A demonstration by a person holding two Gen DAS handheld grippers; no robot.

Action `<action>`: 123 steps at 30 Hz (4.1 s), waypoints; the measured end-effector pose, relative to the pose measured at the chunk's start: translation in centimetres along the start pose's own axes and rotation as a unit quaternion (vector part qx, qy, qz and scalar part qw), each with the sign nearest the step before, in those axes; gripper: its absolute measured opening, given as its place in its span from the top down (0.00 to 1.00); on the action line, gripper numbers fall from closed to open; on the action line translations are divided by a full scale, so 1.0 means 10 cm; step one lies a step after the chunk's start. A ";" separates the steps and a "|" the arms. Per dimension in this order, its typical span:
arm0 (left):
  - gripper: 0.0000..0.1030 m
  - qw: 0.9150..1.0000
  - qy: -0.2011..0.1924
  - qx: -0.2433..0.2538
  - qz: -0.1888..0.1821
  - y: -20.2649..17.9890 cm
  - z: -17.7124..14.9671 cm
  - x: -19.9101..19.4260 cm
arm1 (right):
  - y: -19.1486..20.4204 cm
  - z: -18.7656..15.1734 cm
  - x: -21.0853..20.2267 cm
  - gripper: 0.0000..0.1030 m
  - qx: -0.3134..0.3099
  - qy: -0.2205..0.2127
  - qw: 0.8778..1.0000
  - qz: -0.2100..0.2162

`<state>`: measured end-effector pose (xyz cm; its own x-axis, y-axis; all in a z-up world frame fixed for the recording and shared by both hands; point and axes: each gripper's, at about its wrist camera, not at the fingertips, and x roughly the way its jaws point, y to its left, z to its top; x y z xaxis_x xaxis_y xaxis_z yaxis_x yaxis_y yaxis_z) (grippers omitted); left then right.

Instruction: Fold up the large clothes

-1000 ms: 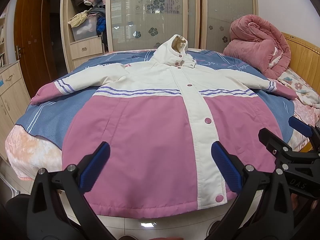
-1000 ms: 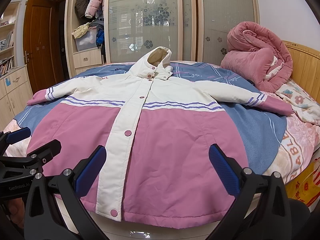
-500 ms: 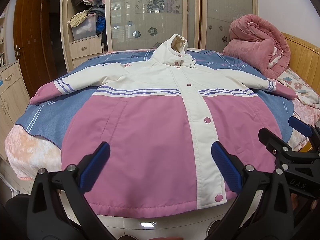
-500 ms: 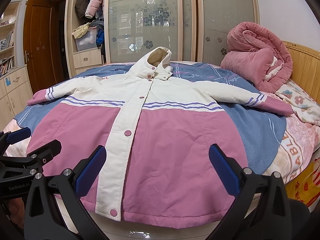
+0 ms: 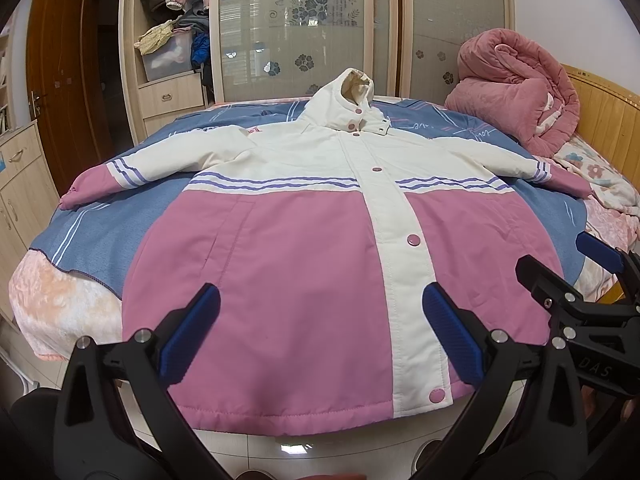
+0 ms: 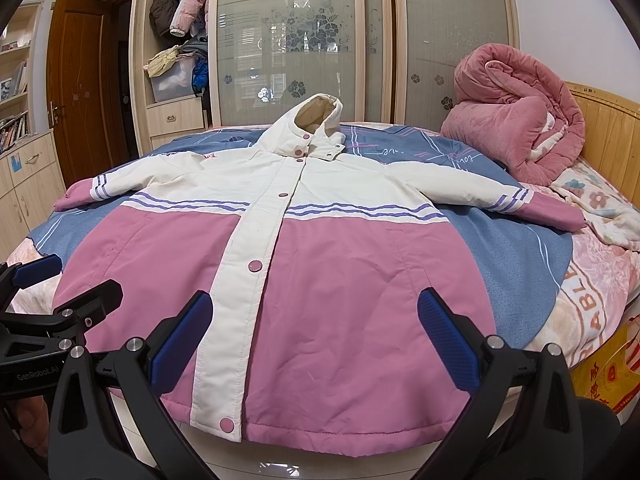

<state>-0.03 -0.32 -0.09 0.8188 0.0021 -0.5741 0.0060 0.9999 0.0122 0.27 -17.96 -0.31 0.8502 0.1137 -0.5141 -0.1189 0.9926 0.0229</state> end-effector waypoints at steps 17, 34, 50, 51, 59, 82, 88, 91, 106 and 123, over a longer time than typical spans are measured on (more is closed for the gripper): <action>0.02 1.000 -0.001 0.001 0.001 -0.01 -0.01 0.00 | 0.00 0.00 0.00 0.01 0.000 0.000 1.000 0.000; 0.02 1.000 0.000 0.001 0.001 -0.02 -0.01 0.00 | 0.01 -0.02 0.01 0.01 0.001 0.001 1.000 0.000; 0.02 1.000 0.000 0.001 0.000 -0.02 -0.01 0.01 | 0.00 -0.01 0.01 0.01 0.002 0.001 1.000 0.000; 0.02 1.000 0.000 0.001 0.001 -0.02 -0.01 0.01 | 0.01 -0.01 0.01 0.01 0.002 0.001 1.000 0.000; 0.02 1.000 -0.001 0.006 -0.011 -0.10 -0.04 0.02 | -0.01 -0.02 0.01 0.01 0.006 -0.001 1.000 -0.001; 0.02 0.958 -0.022 -0.280 -0.063 2.15 0.49 0.10 | -0.02 0.99 -0.25 0.01 -0.021 -0.089 0.992 0.092; 0.02 0.895 -0.079 -0.431 -0.079 3.46 0.62 0.29 | -0.10 0.94 0.25 0.01 0.004 -0.088 0.991 0.097; 0.02 0.861 -0.063 -0.497 -0.090 4.00 0.53 0.64 | -0.11 0.84 0.58 0.01 0.023 0.000 0.992 0.128; 0.03 0.836 -0.030 -0.546 -0.054 5.07 0.43 1.74 | 0.19 0.81 0.80 0.01 0.013 0.029 0.983 0.178; 0.91 0.836 -0.036 -0.548 0.002 5.31 0.68 2.20 | 0.28 0.75 0.94 0.01 -0.003 0.053 0.984 0.173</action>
<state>22.22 52.69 -6.45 0.8502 0.0445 -0.5245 -0.4939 0.4122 -0.7656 11.82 -13.79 1.36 0.7007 0.4395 -0.5621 -0.3945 0.8950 0.2080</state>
